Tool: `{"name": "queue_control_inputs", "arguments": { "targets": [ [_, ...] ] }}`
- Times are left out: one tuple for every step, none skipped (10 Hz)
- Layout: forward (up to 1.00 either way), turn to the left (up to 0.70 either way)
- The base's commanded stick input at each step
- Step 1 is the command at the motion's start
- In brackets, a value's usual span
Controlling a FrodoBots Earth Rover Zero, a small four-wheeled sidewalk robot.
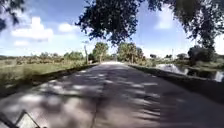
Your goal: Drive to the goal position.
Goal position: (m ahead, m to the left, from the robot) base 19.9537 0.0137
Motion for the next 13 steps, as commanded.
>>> {"name": "queue_control_inputs", "arguments": {
  "targets": [
    [0.85, 0.00],
    [0.85, 0.00],
    [0.85, 0.00],
    [0.85, 0.00],
    [0.85, 0.00],
    [0.85, 0.00],
    [0.85, 0.00],
    [0.85, 0.00],
    [0.85, 0.00],
    [0.85, 0.00],
    [0.85, 0.00],
    [0.85, 0.00],
    [0.85, 0.00]
  ]
}}
